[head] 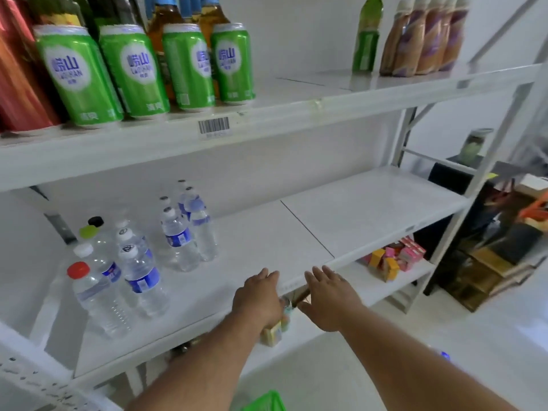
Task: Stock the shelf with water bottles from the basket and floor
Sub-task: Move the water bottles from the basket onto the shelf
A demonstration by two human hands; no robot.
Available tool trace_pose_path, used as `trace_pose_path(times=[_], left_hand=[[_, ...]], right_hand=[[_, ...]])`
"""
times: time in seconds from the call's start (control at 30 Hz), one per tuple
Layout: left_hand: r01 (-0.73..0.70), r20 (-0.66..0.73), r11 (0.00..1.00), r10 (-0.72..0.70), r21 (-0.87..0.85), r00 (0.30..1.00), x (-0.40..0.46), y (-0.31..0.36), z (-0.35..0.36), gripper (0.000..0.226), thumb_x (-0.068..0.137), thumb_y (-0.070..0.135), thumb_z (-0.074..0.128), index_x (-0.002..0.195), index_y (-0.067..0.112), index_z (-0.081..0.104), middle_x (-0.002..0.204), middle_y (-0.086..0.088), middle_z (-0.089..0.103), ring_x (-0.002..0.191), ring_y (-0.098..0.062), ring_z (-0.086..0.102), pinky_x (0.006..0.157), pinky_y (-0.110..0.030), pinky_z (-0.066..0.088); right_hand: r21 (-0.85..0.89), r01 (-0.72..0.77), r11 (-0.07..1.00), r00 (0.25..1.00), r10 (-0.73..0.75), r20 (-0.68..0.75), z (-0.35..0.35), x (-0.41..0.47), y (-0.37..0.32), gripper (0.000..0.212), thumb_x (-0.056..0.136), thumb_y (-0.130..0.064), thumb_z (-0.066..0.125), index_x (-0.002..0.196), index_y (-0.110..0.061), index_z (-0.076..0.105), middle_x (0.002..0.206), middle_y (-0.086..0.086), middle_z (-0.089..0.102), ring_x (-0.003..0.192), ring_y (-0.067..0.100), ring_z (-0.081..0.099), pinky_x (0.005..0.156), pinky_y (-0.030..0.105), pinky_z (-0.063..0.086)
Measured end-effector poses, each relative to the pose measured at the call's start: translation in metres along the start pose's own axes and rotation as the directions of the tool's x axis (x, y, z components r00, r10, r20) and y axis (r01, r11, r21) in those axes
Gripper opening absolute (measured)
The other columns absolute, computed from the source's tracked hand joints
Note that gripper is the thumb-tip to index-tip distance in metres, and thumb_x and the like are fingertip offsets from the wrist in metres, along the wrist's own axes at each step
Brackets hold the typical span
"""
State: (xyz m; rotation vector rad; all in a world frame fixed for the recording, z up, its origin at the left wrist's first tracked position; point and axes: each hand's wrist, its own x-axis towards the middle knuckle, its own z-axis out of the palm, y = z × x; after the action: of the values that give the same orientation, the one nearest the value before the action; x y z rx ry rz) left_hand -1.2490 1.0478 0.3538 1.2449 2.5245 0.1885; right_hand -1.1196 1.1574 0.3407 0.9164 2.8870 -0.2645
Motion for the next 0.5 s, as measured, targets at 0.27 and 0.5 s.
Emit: trace_pose_path(times=[0.27,0.5], left_hand=[[-0.224,0.147,0.971,0.210,0.088,0.967,-0.003,0.145,0.074,0.068,0.094,0.040,0.049,0.155,0.030,0.020,0.164,0.005,0.014,0.148,-0.024,0.021,0.115,-0.046,0.032],[-0.340,0.338,0.933,0.284,0.116,0.897,-0.036,0.281,0.151,0.068,0.095,0.038,0.046,0.155,0.025,0.018,0.164,0.003,0.017,0.145,-0.028,0.026,0.115,-0.045,0.032]], right_hand=[[0.089,-0.289,0.953,0.957,0.283,0.068,0.031,-0.106,0.129,0.081,0.096,-0.058,0.042,0.158,-0.016,0.010,0.166,0.007,0.010,0.153,0.026,0.008,0.122,0.042,0.012],[0.140,-0.461,0.877,0.885,0.441,0.152,0.071,-0.209,0.251,0.077,0.095,-0.057,0.045,0.154,-0.014,0.022,0.161,0.007,0.024,0.149,0.028,0.019,0.119,0.043,0.023]])
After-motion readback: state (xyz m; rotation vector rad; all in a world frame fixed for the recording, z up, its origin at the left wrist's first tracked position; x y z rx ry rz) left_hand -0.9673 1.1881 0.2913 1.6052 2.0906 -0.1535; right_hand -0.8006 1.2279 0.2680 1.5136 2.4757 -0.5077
